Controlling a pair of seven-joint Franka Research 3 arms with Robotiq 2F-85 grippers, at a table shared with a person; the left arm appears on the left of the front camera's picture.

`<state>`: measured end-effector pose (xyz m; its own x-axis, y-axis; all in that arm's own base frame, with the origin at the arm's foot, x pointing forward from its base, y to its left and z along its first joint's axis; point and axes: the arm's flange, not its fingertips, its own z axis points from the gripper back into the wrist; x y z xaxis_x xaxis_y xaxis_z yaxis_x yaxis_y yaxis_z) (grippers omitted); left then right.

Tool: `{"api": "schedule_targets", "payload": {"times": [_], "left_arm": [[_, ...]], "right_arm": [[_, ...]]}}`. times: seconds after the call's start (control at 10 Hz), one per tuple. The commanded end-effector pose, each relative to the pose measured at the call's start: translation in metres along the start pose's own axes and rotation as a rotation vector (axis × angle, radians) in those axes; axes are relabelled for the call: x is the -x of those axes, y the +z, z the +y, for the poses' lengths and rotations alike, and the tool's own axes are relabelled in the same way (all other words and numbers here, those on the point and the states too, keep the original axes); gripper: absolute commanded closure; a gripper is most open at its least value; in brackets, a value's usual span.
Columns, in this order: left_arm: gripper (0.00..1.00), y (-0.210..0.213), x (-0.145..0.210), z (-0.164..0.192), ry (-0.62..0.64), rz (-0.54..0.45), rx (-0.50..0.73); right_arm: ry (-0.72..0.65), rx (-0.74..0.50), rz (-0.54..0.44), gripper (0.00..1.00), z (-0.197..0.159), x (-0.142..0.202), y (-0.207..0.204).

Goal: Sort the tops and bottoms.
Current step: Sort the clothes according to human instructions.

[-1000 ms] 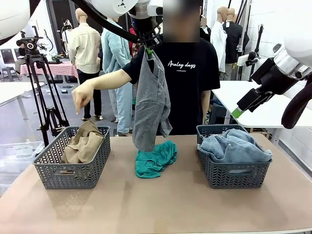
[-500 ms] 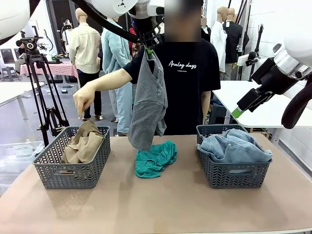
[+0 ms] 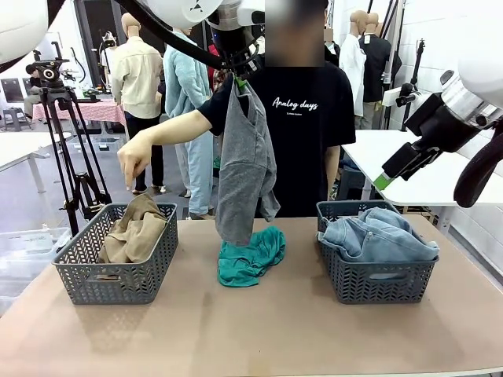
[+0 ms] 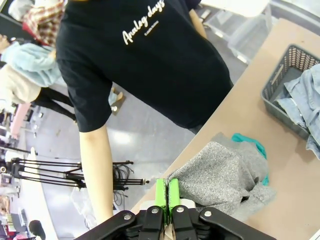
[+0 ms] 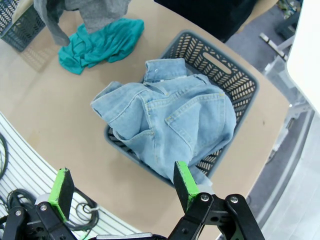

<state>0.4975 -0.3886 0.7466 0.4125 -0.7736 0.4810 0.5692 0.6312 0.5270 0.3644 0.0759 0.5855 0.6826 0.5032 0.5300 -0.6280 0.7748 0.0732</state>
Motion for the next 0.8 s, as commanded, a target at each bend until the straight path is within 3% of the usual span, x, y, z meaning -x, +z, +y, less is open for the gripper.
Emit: {"api": "schedule_targets", "payload": {"times": [0.0,0.3,0.7], "left_arm": [[1.00,0.023,0.006,0.006,-0.008,-0.004,-0.033],[1.00,0.060,0.036,0.033,0.030,0.050,-0.194],[1.00,0.085,0.119,0.087,0.190,0.237,-0.368]], "right_arm": [[-0.014,0.025,0.006,0.00,0.001,0.000,-0.002],[-0.014,0.025,0.006,0.00,0.001,0.000,-0.002],[-0.014,0.025,0.006,0.00,0.001,0.000,-0.002]]}}
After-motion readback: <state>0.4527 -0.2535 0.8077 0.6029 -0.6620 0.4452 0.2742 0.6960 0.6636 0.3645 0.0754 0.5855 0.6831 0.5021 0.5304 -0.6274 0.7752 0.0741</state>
